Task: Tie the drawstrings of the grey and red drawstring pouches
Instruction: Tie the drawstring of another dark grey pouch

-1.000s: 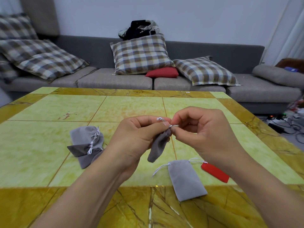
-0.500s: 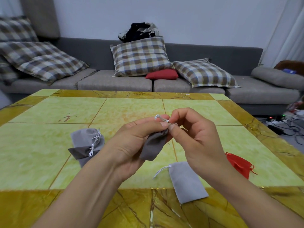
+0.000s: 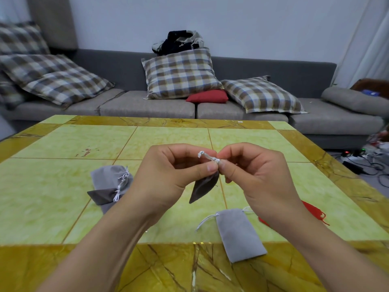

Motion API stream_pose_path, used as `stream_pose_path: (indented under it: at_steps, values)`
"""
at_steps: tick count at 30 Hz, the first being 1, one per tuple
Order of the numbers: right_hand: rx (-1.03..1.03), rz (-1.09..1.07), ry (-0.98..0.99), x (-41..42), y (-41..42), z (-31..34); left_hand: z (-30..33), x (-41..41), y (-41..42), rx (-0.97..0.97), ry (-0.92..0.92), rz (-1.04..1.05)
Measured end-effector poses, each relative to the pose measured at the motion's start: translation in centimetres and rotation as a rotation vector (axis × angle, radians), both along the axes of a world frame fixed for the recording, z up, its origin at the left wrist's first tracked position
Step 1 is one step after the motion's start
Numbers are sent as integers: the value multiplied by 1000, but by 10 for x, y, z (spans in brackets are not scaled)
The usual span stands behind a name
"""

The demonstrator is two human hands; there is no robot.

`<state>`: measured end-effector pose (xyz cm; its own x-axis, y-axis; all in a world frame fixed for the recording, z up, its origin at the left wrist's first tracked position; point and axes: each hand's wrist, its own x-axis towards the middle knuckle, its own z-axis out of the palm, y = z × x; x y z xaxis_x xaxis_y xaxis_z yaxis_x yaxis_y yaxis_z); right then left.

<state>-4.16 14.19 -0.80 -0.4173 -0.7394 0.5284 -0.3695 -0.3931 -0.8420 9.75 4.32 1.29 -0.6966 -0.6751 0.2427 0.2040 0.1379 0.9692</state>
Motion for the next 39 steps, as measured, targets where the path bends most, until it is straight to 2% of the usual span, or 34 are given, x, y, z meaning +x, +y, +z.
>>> stream_pose_path:
  at_steps: [3,6,14,21,27,29,32,36,39]
  values:
    - [-4,115,-178,4,-1,-2,0,0,-1,150,83,-71]
    - [-3,166,-217,5,-1,-3,1,1,-1,245,113,-141]
    - [-51,-11,102,4,2,5,1,-1,-1,-31,104,-67]
    - [-114,-164,298,1,5,6,-2,-2,-1,-123,141,-72]
    - [-24,11,43,0,7,11,-8,-8,0,-224,151,27]
    - [3,12,-13,1,6,11,-11,-9,-1,-284,131,34]
    - [30,7,-45,1,5,12,-13,-10,-3,-310,129,46]
    - [-11,23,-88,0,6,15,-11,-10,-2,-240,161,17]
    - [-41,-39,-23,0,6,15,-11,-12,2,-205,155,-5]
